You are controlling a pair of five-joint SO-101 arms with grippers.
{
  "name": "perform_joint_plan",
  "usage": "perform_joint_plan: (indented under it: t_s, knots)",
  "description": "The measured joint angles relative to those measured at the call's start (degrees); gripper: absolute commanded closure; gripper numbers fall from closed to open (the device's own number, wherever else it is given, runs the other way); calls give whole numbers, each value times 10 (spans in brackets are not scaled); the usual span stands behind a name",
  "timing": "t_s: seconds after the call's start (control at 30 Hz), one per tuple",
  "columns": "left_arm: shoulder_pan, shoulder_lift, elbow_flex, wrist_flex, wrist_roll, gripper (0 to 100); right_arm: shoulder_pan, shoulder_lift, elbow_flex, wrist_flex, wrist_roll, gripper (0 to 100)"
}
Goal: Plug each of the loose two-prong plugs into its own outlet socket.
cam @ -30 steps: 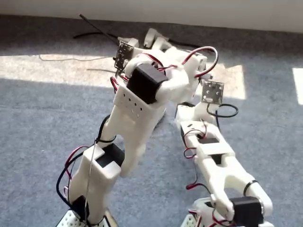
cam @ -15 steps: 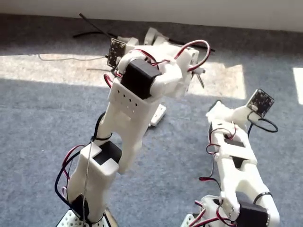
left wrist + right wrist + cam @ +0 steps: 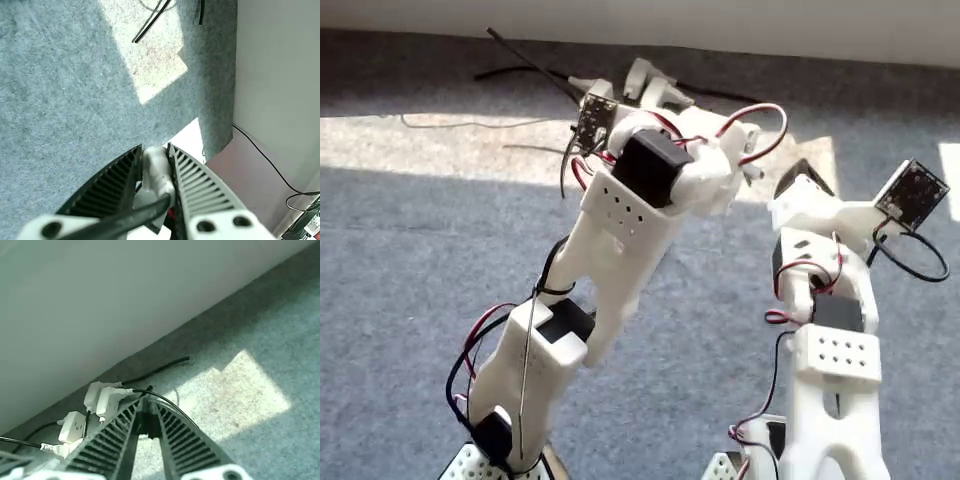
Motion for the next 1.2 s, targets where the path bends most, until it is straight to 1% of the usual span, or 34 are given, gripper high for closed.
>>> perform_joint_plan:
  t_s: [0.2, 0.3, 0.47, 0.57, 0.63, 0.7, 0.77, 0.87, 0.97, 1.03, 1.13, 1.2]
  knots:
    - [-3, 0, 0, 0, 0, 989, -55, -35, 71, -44, 0, 987]
    - [-3, 0, 0, 0, 0, 989, -77, -36, 95, -69, 21, 987]
    - [1, 0, 0, 0, 0, 989, -86, -36, 131, -113, 33, 987]
    - [12, 0, 0, 0, 0, 989, -86, -36, 150, -120, 34, 987]
    - [14, 0, 0, 0, 0, 990, -67, -36, 169, -122, 36, 987]
    - [10, 0, 0, 0, 0, 993, -30, -36, 180, -122, 36, 987]
    - [-12, 2, 3, 0, -5, 993, 13, -36, 185, -122, 36, 987]
    - [-61, 16, 7, 0, -54, 993, 56, 0, 186, -122, 36, 987]
    - [-105, 46, 8, 0, -103, 993, 75, 82, 185, -122, 36, 987]
    - [-126, 70, 11, 0, -119, 993, 77, 153, 162, -122, 45, 987]
    - [-142, 115, 11, 0, -131, 993, 83, 270, 109, -120, 74, 987]
    - [-142, 143, 11, 0, -142, 993, 84, 327, 66, -91, 80, 990]
